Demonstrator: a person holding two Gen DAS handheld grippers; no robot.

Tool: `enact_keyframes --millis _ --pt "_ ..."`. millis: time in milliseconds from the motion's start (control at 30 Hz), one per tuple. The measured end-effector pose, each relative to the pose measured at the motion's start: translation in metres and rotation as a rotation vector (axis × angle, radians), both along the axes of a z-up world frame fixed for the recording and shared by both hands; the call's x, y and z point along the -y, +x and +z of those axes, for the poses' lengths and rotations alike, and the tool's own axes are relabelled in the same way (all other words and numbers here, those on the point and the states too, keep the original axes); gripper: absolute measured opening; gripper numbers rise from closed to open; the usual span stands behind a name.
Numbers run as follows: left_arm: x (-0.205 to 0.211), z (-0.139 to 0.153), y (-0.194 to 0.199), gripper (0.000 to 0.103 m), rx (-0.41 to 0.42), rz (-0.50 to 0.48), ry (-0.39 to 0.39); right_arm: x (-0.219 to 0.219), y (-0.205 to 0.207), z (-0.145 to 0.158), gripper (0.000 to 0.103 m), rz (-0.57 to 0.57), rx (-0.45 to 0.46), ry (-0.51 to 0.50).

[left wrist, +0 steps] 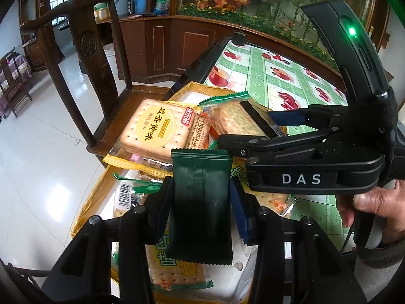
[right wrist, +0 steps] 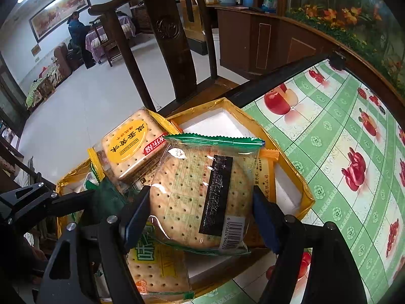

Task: Organize snacks
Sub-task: 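Lower both packs into the white tray and open both grippers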

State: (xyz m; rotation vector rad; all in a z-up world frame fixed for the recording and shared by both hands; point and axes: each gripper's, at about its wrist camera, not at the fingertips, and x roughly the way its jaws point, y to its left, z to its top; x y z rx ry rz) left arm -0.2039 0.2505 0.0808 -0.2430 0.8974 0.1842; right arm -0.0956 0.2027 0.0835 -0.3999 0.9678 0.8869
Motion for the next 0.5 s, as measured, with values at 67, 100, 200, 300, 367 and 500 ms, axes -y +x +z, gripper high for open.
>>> enact_keyframes --millis 67,100,200,300,367,500 --pt "0.0002 -0.0003 -0.0005 0.046 0.003 0.004 0.011 -0.0011 -0.0011 -0.0004 0.076 0.0 0.005 -0.005" --pt "0.0008 -0.0005 -0.0013 0.046 0.006 0.007 0.017 -0.0016 -0.0019 -0.0008 0.076 0.0 0.009 -0.011" --pt "0.0017 -0.0002 -0.0023 0.046 0.011 0.019 0.036 -0.0043 -0.0046 -0.0016 0.076 0.001 0.023 -0.026" --pt "0.0032 -0.0008 -0.0035 0.047 0.017 0.03 0.056 -0.0081 -0.0081 -0.0022 0.077 0.005 0.046 -0.046" --pt "0.0058 -0.0015 -0.0037 0.048 0.021 0.037 0.076 -0.0076 -0.0083 -0.0019 0.077 0.004 0.049 -0.042" --pt "0.0087 -0.0035 -0.0054 0.05 0.026 0.05 0.11 -0.0004 -0.0066 0.0005 0.08 -0.02 0.02 -0.021"
